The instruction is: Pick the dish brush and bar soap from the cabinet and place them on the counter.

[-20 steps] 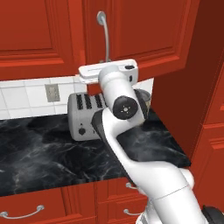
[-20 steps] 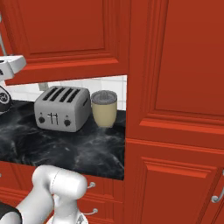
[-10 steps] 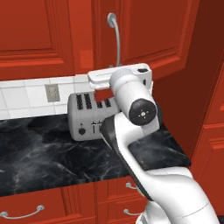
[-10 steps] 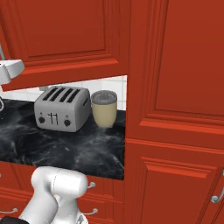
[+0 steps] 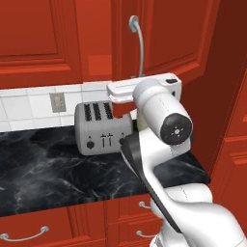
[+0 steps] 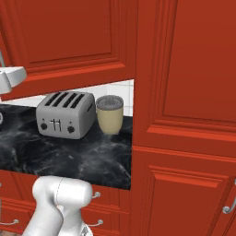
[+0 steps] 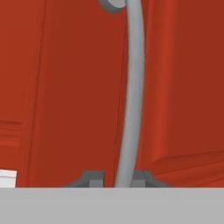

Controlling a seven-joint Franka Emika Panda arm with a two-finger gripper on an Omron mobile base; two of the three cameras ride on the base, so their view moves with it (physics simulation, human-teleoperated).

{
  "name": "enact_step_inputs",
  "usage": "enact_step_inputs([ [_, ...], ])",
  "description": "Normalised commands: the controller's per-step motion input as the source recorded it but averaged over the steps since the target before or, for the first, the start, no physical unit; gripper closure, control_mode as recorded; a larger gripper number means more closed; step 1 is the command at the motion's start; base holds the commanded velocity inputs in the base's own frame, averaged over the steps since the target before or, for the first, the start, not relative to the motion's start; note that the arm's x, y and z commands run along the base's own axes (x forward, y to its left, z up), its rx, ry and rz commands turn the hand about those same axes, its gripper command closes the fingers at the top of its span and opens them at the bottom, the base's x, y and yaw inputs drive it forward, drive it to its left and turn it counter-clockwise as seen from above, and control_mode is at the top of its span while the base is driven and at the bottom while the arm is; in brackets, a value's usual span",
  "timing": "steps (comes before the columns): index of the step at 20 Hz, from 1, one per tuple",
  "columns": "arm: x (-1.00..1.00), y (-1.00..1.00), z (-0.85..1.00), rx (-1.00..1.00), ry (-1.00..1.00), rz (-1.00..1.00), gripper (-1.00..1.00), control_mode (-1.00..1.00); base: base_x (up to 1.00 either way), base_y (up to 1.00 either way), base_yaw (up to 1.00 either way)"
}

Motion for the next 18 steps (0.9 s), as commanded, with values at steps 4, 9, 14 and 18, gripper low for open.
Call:
enact_step_inputs([
  [4, -0.50, -0.19, 0.03, 0.00, 0.01, 0.01, 1.00, -1.00, 0.00, 0.00, 0.00],
  [9, -0.42, -0.13, 0.04, 0.00, 0.01, 0.00, -1.00, -1.00, 0.00, 0.00, 0.00],
  [14, -0.02, 0.00, 0.00, 0.00, 0.00, 0.00, -1.00, -1.00, 0.00, 0.00, 0.00],
  [18, -0.46, -0.15, 0.04, 0.00, -0.02, -0.01, -1.00, -1.00, 0.00, 0.00, 0.00],
])
